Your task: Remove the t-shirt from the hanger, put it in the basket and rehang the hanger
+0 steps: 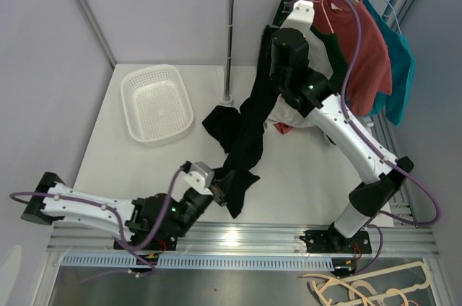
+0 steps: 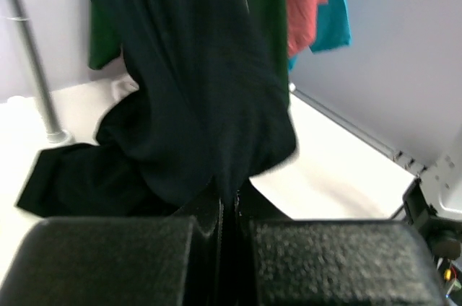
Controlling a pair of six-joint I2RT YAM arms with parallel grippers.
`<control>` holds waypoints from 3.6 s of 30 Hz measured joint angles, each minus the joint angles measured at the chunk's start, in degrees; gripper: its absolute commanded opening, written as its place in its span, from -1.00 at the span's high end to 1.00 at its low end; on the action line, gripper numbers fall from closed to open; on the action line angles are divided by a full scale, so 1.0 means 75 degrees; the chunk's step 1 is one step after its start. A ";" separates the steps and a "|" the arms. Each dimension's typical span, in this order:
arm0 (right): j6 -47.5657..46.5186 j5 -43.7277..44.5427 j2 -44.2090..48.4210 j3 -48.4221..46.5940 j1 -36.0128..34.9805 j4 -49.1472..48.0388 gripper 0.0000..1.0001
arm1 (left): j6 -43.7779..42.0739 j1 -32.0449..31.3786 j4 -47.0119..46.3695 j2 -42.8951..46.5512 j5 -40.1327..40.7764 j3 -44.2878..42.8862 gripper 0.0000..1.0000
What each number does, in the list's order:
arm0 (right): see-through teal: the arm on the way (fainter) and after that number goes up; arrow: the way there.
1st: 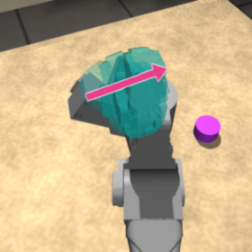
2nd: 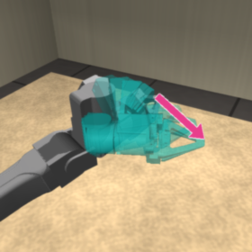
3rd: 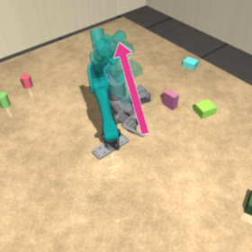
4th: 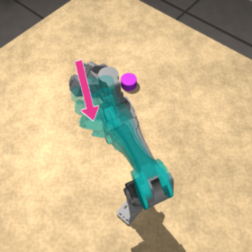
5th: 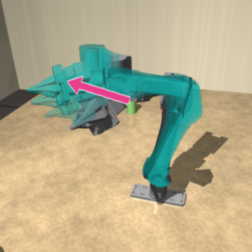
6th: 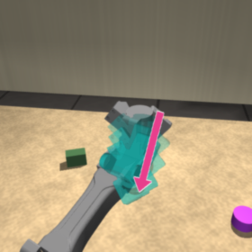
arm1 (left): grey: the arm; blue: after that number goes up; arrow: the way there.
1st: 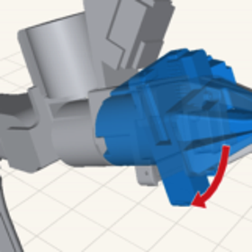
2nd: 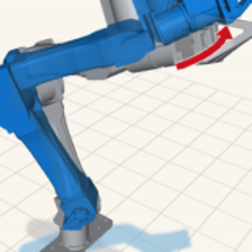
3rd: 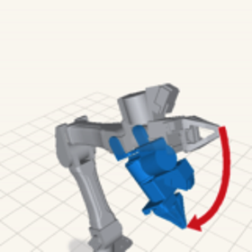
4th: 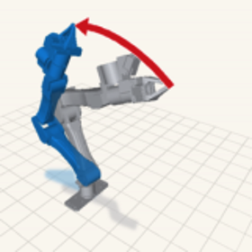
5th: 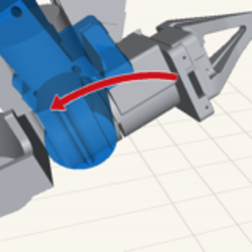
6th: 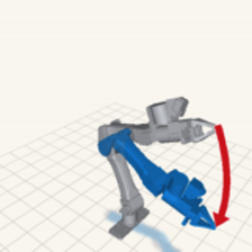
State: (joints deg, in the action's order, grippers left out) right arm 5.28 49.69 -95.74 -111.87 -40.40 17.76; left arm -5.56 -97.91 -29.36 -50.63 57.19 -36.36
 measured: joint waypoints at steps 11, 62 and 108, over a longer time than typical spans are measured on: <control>0.0391 -0.0895 0.0723 0.0650 0.0119 -0.0621 1.00 | -0.0061 0.0114 0.1279 0.1658 -0.0283 0.0020 0.99; 0.1547 -0.1475 0.1498 0.0691 0.0050 -0.0076 1.00 | -0.1515 0.0822 -0.1632 -0.2585 -0.1099 -0.1256 -0.99; 0.1064 -0.0796 0.1326 0.0554 -0.0589 -0.0466 1.00 | -0.1020 0.1757 -0.1294 -0.2844 -0.1274 -0.1781 0.99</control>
State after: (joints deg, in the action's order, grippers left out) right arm 13.26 43.72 -85.80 -107.72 -44.82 14.26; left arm -13.21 -84.73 -39.07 -71.96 47.64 -49.71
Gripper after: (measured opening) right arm 0.023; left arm 0.010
